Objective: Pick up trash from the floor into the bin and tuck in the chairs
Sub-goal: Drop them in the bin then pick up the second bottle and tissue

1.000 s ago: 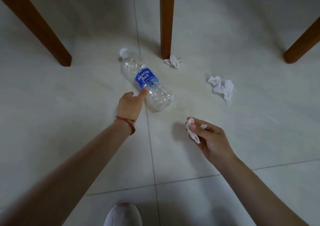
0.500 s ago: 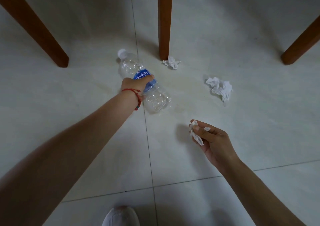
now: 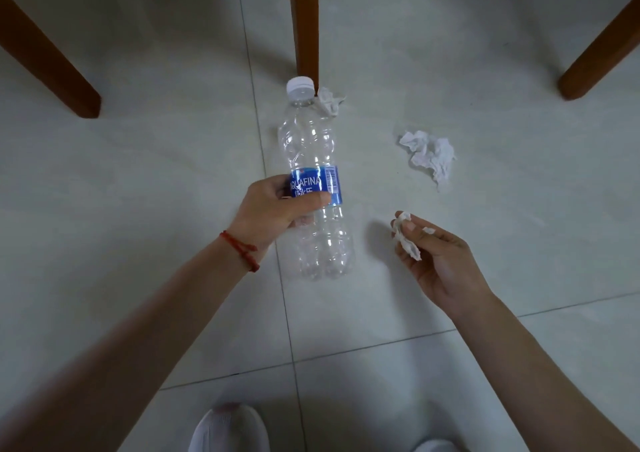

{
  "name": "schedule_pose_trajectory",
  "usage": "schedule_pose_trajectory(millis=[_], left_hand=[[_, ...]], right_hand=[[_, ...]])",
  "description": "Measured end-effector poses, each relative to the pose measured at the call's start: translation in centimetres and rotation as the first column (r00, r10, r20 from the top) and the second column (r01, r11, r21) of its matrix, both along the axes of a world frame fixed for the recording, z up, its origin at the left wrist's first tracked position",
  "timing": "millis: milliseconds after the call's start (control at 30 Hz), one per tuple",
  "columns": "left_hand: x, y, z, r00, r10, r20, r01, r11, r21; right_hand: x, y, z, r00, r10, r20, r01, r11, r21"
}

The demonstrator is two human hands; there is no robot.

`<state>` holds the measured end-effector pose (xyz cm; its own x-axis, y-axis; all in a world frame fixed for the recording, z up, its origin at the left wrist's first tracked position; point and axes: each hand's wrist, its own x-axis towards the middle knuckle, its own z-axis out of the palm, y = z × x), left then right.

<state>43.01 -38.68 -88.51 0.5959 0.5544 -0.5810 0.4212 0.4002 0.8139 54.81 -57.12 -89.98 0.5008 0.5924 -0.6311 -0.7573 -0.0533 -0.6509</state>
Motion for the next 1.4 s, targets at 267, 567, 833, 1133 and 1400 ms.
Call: schedule_pose_trajectory(millis=[267, 567, 833, 1133, 1400], left_hand=[[1.3, -2.0, -1.0, 0.995, -0.095, -0.039, 0.095, 0.995, 0.007], [-1.7, -3.4, 1.5, 0.975, -0.211, -0.068, 0.215, 0.974, 0.065], [-1.3, -4.5, 8.3, 0.953, -0.292, -0.086, 0.299, 0.95, 0.09], [-1.5, -6.5, 20.3, 0.936, -0.326, -0.136, 0.336, 0.94, 0.062], [-1.8, -9.2, 34.2, 0.944, -0.284, -0.169, 0.297, 0.953, 0.058]], right_hand=[[1.4, -1.0, 0.4, 0.983, -0.177, -0.049, 0.173, 0.981, -0.085], [0.5, -1.8, 3.2, 0.98, -0.16, -0.121, 0.145, 0.982, -0.123], [-0.6, -3.3, 9.7, 0.939, -0.204, -0.275, 0.18, 0.977, -0.111], [-1.8, -4.6, 21.8, 0.919, -0.266, -0.291, 0.239, 0.963, -0.126], [-3.4, -6.8, 36.5, 0.895, -0.326, -0.305, 0.298, 0.945, -0.137]])
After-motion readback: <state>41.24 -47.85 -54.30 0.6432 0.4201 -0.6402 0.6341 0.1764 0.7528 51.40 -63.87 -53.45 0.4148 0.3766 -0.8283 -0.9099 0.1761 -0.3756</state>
